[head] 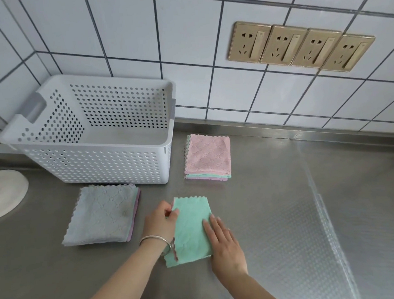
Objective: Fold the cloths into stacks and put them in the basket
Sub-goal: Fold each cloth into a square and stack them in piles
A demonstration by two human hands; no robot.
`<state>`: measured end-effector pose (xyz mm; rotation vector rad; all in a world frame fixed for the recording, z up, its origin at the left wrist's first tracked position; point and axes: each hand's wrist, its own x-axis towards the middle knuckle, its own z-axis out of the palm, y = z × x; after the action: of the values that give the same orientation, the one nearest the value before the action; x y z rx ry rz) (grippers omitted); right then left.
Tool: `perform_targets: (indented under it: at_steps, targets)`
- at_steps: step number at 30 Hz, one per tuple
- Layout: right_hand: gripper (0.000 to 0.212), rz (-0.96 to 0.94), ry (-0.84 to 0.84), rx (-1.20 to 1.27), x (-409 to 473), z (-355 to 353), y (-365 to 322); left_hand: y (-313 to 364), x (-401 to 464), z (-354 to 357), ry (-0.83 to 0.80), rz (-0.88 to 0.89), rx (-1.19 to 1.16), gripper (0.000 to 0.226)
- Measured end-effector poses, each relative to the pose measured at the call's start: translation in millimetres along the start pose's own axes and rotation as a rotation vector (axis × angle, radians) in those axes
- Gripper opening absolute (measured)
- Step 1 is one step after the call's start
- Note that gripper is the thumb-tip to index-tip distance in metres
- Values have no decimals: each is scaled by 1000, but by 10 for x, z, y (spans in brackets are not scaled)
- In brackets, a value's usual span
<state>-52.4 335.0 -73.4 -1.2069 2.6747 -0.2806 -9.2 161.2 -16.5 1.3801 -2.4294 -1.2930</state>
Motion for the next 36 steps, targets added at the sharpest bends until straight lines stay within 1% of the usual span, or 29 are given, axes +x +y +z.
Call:
perform_targets:
  at_steps: [2,4,5,8,9,10,12,13,17,24,26,29,31,32,33,34,36]
  targets:
    - [127,-7,-24,5,24,32,-13,-90,45,-30,0,-48,2,33]
    - [142,3,-42,24,40,78,-20,-188,69,-45,-10,-93,5,19]
    - [145,2,-45,24,41,90,-24,-234,77,-41,-13,-124,-2,13]
    - [144,-29,-33,0,41,125,-37,-355,117,-11,17,-205,-66,17]
    - [139,-45,-28,-12,36,127,-37,-371,118,-3,23,-216,-80,17]
    - [128,-65,-27,-23,29,130,-38,-388,123,7,23,-222,-84,17]
    - [96,-97,-16,-48,16,147,-41,-405,134,19,9,-222,-61,17]
    - [90,-99,-11,-62,14,149,-51,-420,146,26,8,-220,-48,16]
    - [99,-111,10,-87,31,163,-69,-499,212,69,13,-211,-41,12]
    - [97,-88,-13,-116,24,166,-35,-531,217,135,61,-193,-74,17]
    - [88,-89,-6,-121,4,147,-18,-548,190,139,89,-156,-58,18]
    - [60,-60,42,-93,4,54,7,-589,134,147,172,-148,-20,30]
    - [37,-7,83,-33,58,-22,20,-618,54,192,213,-201,61,42]
    - [30,32,95,1,97,-64,11,-627,2,228,228,-212,129,46]
    - [27,89,108,50,151,-85,16,-630,-48,269,236,-214,185,49]
    - [27,159,82,113,217,-118,9,-620,-106,303,247,-223,217,50]
    - [32,366,-79,307,348,-183,-15,-597,-169,363,248,-247,242,47]
